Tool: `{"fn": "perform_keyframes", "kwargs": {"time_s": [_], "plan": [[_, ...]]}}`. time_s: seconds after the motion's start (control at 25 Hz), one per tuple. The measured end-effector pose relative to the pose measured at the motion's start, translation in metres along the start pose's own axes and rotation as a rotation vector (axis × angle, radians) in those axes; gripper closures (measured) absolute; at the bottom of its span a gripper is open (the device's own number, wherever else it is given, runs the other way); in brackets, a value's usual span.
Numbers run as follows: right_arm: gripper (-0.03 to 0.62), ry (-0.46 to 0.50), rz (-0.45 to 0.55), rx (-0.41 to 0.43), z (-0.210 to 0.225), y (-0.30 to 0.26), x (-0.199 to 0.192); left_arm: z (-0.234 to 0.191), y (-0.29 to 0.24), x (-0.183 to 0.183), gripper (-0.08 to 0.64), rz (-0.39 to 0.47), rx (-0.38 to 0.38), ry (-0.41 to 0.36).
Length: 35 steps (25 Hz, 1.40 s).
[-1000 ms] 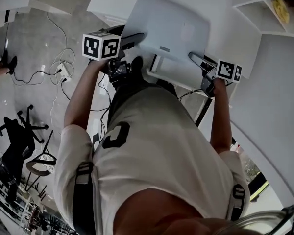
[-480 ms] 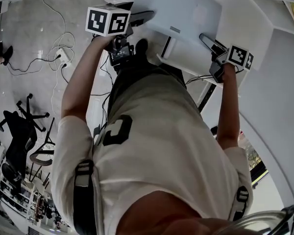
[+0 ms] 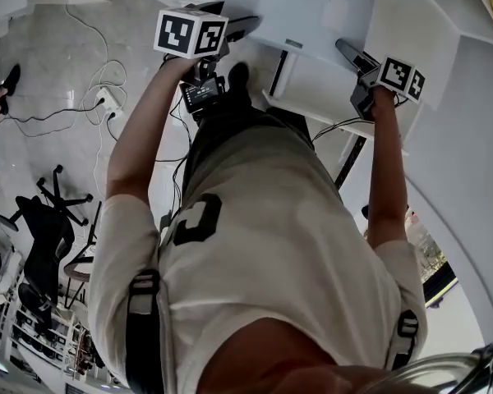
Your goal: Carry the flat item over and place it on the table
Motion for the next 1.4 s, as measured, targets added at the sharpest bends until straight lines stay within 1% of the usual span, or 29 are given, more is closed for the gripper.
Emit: {"fn": "perform_keyframes", "kwargs": {"time_s": [0.24, 0.4, 0.56, 0.8, 0.88, 1.08, 1.24, 1.4], "plan": [[0.218, 0.018, -0.004, -0.061, 0.000, 0.004, 0.004, 0.004, -0.006, 0.002, 0.222, -0.031, 0.020, -0.030], [0.218, 0.030, -0.035, -0.083, 0.005, -0.001, 0.002, 0.001, -0.013, 0.002, 0.222, -0.042, 0.065, -0.050], [0.221, 0.040, -0.044, -0.102, 0.011, -0.006, 0.006, -0.001, -0.019, 0.007, 0.222, -0.008, 0.094, -0.034], [0.219, 0.072, -0.032, -0.127, 0.018, -0.015, 0.030, -0.005, -0.030, 0.026, 0.222, 0.035, 0.122, -0.039], [0.210, 0.084, -0.019, -0.139, 0.020, -0.018, 0.039, -0.007, -0.032, 0.033, 0.222, 0.055, 0.132, -0.041], [0.196, 0.149, 0.053, -0.209, 0.027, -0.024, 0.058, -0.014, -0.044, 0.050, 0.222, 0.106, 0.134, -0.014], [0.195, 0.214, 0.087, -0.276, 0.025, -0.025, 0.075, -0.019, -0.048, 0.065, 0.222, 0.135, 0.134, 0.013], [0.190, 0.229, 0.097, -0.297, 0.025, -0.031, 0.079, -0.027, -0.049, 0.068, 0.222, 0.153, 0.130, 0.024]]}}
Point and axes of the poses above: the fingertips, and each gripper's own axes: y backward along the fingers, z to its right, x out of its top, the point moved 5 cm from there along y, backward along the fingers, and after that the axes turned 10 degrees about y, right-handed, at the moved point
